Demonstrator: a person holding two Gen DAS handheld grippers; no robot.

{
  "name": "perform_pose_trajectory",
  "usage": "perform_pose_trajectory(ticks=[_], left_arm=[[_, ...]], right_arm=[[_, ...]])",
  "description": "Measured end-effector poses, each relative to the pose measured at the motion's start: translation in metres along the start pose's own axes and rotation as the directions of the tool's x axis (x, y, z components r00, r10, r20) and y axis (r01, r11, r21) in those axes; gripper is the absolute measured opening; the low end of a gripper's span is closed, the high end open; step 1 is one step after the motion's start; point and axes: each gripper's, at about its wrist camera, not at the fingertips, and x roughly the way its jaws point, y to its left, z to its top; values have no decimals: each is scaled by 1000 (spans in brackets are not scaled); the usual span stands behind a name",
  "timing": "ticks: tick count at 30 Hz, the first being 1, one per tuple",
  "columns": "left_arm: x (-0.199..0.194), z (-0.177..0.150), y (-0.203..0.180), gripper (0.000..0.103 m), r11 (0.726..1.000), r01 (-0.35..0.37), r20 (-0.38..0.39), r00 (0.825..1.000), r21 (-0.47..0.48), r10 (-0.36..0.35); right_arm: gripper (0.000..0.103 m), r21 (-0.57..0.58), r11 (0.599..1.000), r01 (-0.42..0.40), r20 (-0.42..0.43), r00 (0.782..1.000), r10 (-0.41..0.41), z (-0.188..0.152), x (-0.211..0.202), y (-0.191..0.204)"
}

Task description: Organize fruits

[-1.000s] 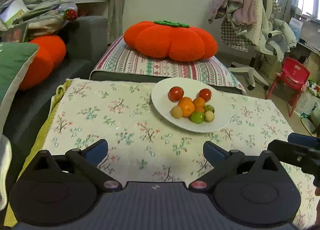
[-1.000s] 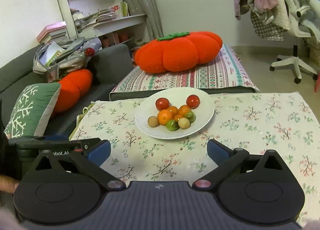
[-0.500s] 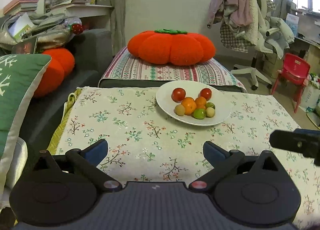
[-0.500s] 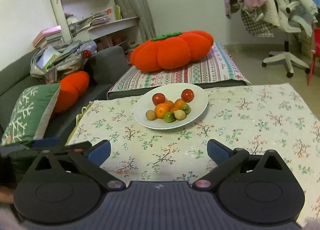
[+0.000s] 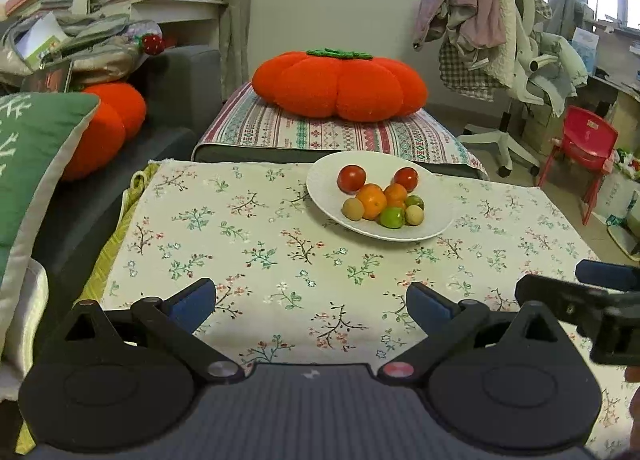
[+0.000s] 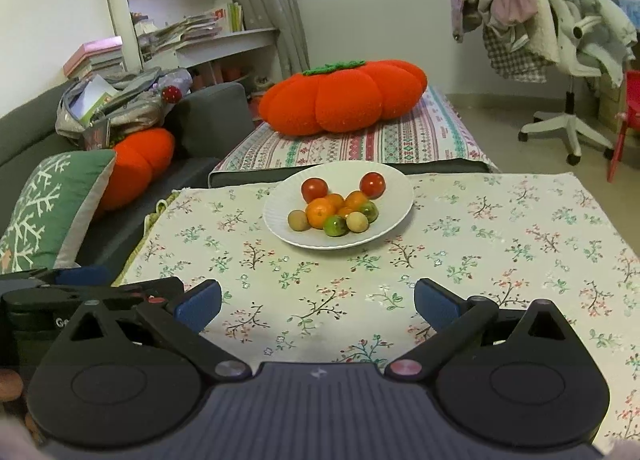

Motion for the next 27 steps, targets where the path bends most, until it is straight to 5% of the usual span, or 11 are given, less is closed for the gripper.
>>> perform_pose_trajectory(ticks=[27], left_arm=[[0,-2,-7,96,999,8,-11,1000,33,-7]], right_arm=[[103,-27,1000,7,-23,1000,-8,-3,3,6]])
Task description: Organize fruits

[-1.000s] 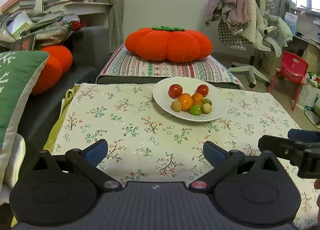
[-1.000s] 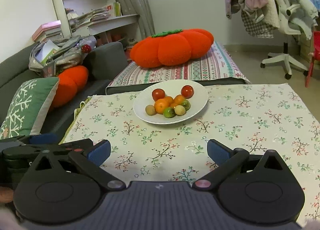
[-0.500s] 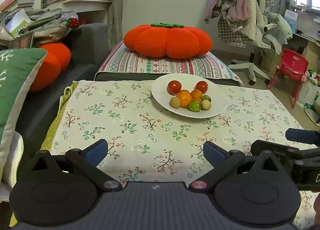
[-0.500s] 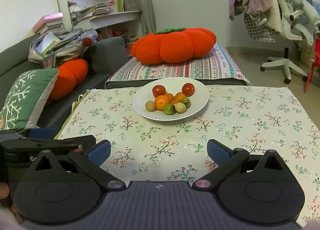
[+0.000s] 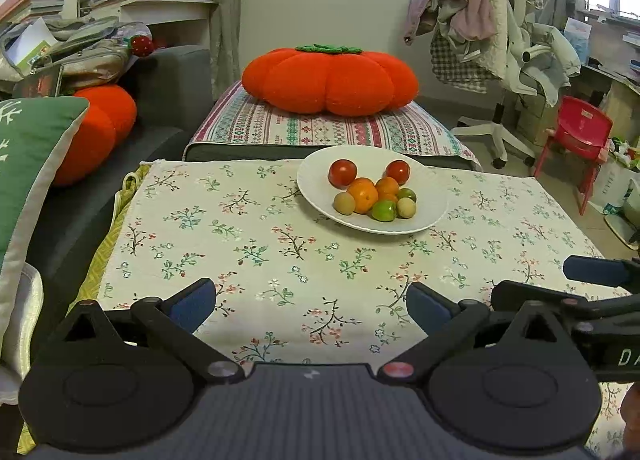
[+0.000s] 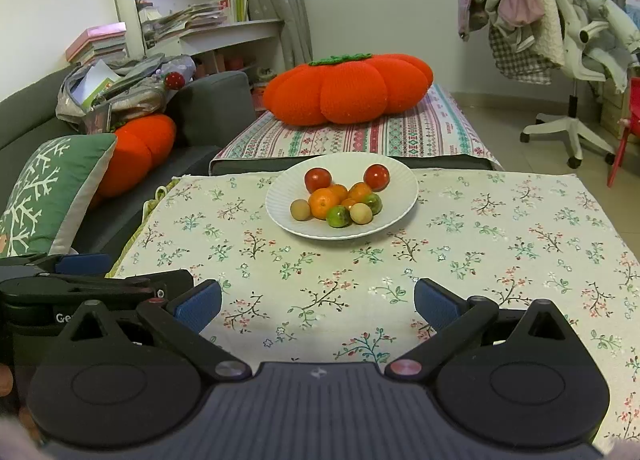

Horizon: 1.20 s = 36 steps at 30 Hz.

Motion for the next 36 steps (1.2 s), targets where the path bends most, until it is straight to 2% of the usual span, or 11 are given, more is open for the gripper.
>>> perform_pose_trajectory(ticks=[36], left_arm=[[1,-1,-3,96,1000,18,-3,1000,15,-18]], right_arm=[[103,-6,1000,-1,-2,1000,1,-1,1,3]])
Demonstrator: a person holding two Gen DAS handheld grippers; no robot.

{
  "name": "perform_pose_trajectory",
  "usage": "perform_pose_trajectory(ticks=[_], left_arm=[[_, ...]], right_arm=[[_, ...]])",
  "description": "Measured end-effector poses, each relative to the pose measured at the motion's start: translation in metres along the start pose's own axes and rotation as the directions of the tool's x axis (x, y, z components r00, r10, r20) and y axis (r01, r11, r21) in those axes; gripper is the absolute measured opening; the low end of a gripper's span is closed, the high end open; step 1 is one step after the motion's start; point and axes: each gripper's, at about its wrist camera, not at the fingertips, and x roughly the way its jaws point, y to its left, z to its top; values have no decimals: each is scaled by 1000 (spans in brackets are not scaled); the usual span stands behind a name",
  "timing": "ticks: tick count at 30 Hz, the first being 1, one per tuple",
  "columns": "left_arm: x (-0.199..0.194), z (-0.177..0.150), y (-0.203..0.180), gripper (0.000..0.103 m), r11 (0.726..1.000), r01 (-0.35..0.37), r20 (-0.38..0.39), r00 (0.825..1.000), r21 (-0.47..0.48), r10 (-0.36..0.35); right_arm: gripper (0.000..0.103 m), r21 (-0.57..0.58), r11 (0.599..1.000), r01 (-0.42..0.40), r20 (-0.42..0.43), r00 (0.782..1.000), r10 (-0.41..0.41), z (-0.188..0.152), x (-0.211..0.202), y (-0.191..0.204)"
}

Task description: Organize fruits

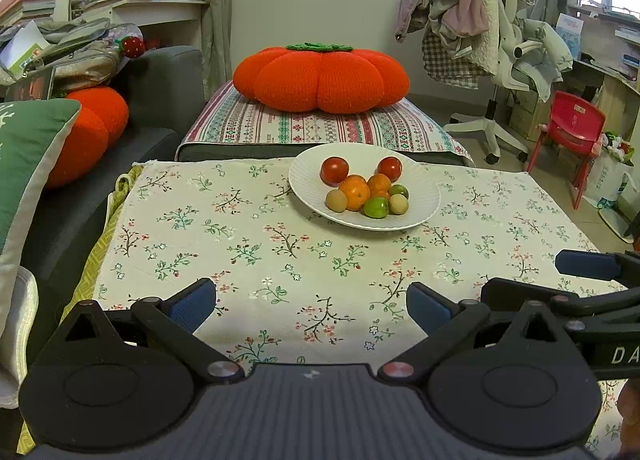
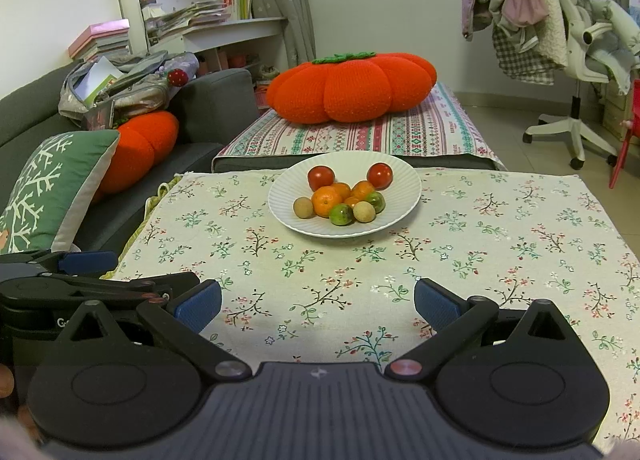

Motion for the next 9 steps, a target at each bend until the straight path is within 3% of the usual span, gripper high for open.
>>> perform_pose_trajectory(ticks=[9], left_arm=[[1,-1,0,96,1000,1,-7,1000,-3,-1]], right_arm=[[103,1,1000,1,0,1000,-1,0,0,0]])
